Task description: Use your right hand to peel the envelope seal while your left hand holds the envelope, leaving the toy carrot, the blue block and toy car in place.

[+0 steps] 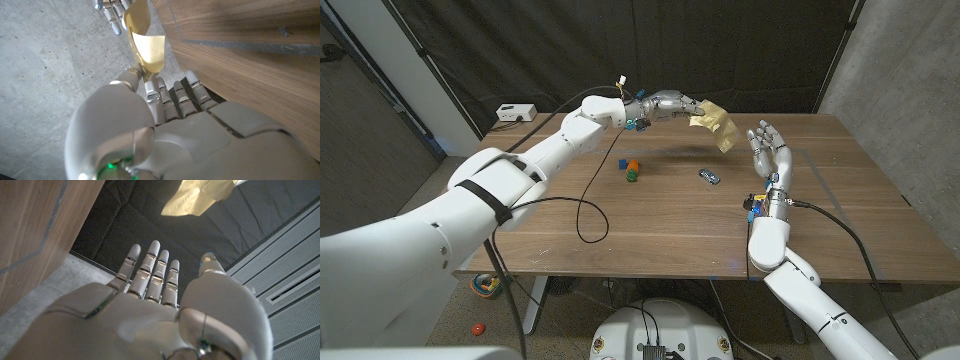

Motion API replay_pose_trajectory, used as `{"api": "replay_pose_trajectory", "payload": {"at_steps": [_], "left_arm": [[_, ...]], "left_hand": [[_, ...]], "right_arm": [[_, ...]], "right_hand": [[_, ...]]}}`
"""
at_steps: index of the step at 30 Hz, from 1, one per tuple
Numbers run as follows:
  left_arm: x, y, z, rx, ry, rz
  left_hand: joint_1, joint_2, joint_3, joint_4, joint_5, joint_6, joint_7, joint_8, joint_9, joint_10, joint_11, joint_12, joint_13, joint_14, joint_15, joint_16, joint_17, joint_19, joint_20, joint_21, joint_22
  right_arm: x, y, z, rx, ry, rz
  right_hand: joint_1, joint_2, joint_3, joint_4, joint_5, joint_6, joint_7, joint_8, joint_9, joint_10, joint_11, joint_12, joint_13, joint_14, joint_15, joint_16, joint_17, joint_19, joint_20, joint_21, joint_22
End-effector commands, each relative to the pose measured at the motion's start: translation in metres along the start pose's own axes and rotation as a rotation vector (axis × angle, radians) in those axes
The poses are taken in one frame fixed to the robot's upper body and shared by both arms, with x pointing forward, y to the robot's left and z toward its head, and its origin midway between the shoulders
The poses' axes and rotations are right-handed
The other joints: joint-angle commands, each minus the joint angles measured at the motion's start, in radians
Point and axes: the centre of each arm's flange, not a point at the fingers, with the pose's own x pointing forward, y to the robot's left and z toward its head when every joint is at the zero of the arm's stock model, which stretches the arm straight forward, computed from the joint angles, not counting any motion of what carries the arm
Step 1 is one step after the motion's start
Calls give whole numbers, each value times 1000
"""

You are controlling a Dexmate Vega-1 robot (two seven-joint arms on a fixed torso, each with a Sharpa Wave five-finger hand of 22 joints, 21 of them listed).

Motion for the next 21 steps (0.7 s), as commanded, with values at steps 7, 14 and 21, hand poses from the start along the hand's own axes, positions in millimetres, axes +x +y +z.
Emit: {"api": "replay_pose_trajectory", "payload": {"at_steps": [7, 14, 21], "left_arm": [[3, 0, -7, -34, 19, 24], [17, -10, 0, 26, -37, 0], [27, -19, 7, 72, -58, -23]], "left_hand": [[8, 7, 16, -6, 12, -9, 4, 18, 23, 10, -6, 8, 4, 12, -40, -4, 7, 0, 3, 15, 1], [4, 13, 20, -2, 12, -32, 1, 27, 43, -7, -6, 5, 7, 4, -42, -11, 13, -10, 1, 22, 0], [2, 16, 24, -1, 9, -40, -7, 38, 59, -19, -8, 3, 10, -4, -42, -16, 19, -16, -1, 27, -1]], "right_arm": [[-8, 8, 17, -157, -65, -114], [-10, 21, 27, -195, -29, -119], [-10, 32, 39, -284, -20, -113]], "right_hand": [[57, -23, 8, -61, 7, 207, -44, 67, 5, 238, -49, 91, 8, 166, -159, 134, 77, 45, -25, 33, -13], [39, -58, -52, -58, 15, 344, -38, 118, 35, 400, -56, 161, 60, 236, -165, 332, 242, 63, -28, 70, -4], [11, -80, -89, -46, 27, 408, -37, 132, 39, 469, -67, 205, 103, 249, -163, 413, 306, 70, -26, 87, -2]]}}
